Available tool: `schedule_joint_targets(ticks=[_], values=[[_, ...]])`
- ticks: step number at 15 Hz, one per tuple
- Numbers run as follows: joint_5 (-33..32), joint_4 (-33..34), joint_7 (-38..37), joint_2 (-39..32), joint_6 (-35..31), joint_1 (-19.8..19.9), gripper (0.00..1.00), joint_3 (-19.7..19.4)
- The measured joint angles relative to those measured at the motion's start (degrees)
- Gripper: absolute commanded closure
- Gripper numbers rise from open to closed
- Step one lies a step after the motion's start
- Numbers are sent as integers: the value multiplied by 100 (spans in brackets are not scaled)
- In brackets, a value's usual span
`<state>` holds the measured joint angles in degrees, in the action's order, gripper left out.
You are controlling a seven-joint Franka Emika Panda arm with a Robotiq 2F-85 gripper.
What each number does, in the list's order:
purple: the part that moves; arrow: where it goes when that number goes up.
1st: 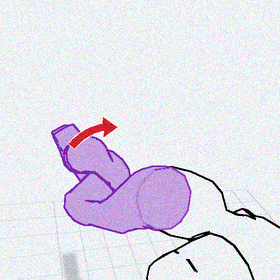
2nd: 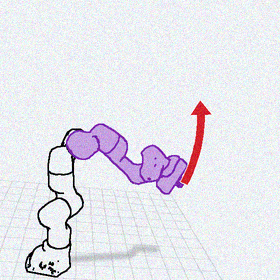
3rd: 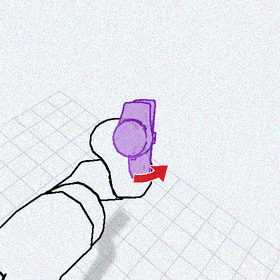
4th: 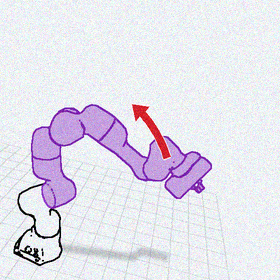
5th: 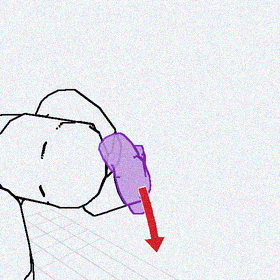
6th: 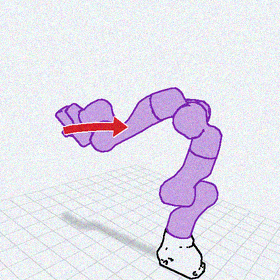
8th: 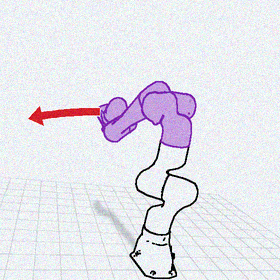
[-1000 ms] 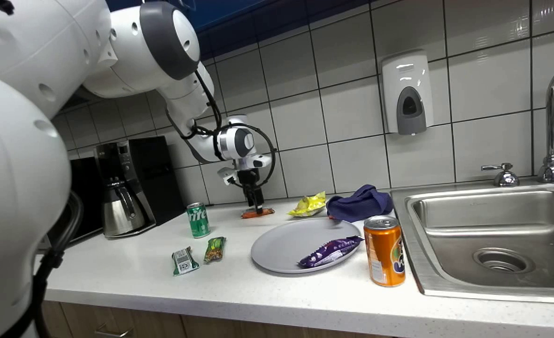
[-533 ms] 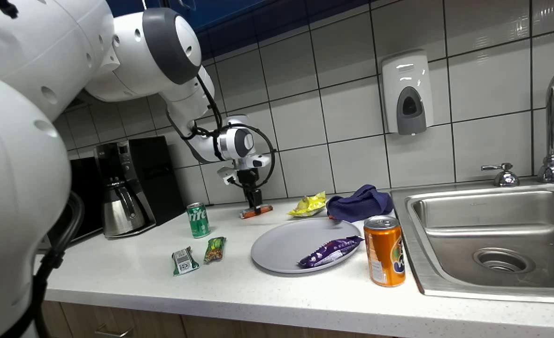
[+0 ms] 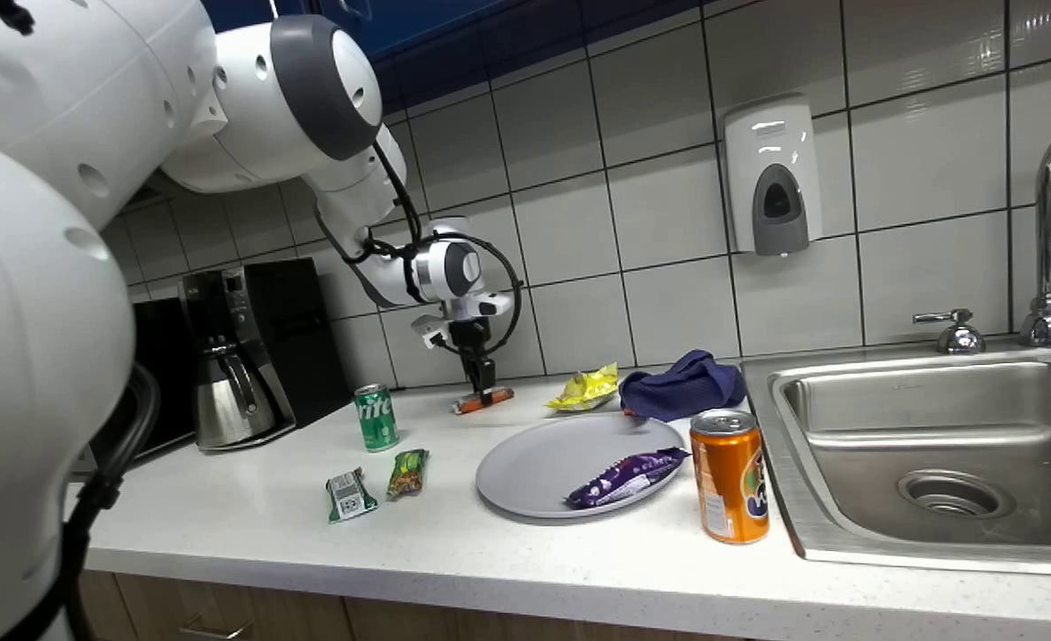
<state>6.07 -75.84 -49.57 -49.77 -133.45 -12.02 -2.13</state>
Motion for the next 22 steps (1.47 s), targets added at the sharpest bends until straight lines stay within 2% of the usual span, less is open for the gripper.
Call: schedule_joint_targets(ticks=[11, 22], values=[[-1, -93, 448, 405, 342, 15, 84, 16], [-4, -1164, 695, 1233, 326, 98, 84, -33]])
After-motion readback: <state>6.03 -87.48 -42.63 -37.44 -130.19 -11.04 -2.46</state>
